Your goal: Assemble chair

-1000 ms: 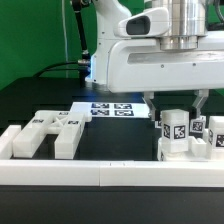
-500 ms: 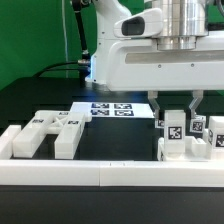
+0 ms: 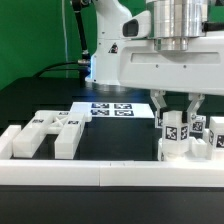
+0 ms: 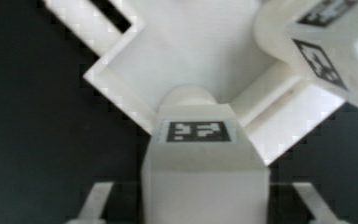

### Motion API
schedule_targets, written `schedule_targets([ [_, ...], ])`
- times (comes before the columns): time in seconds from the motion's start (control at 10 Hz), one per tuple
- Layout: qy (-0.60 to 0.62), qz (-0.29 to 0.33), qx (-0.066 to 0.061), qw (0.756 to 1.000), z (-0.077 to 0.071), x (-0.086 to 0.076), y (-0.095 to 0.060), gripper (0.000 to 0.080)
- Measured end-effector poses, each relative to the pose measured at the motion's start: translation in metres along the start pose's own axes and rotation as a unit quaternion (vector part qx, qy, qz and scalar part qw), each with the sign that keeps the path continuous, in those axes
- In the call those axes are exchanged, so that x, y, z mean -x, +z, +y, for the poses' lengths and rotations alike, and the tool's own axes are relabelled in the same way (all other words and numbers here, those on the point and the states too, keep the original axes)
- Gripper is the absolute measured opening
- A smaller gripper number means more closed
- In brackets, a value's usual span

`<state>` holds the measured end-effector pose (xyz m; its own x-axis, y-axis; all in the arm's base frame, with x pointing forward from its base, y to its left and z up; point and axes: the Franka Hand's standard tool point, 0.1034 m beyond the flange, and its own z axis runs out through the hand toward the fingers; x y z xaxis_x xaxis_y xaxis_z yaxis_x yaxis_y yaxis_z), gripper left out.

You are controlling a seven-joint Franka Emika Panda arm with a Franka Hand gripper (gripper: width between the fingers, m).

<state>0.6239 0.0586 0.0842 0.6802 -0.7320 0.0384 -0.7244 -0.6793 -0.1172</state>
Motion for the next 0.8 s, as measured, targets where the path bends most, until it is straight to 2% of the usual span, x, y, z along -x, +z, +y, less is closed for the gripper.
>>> schedule_targets([
  [0.1,0.057,0.003,-0.007,0.998,-0.0016,-0.0011,0.0001,0.0291],
  [0.3,0.13,0.003,-0.008,0.991,-0.0021,-0.001,0.0,0.0291],
  [0.4,0.139,0.002,-0.008,0.99,-0.0022,-0.0007,0.0002,0.0365],
  [0.5,0.131,0.002,-0.008,0.991,-0.0022,-0.0006,0.0003,0.0365],
  [0.7,0.102,-0.004,-0.002,0.995,-0.0023,-0.0001,-0.001,0.0618],
  [0.8,0.052,-0.002,-0.002,0.999,-0.0028,-0.0015,-0.0018,0.064],
])
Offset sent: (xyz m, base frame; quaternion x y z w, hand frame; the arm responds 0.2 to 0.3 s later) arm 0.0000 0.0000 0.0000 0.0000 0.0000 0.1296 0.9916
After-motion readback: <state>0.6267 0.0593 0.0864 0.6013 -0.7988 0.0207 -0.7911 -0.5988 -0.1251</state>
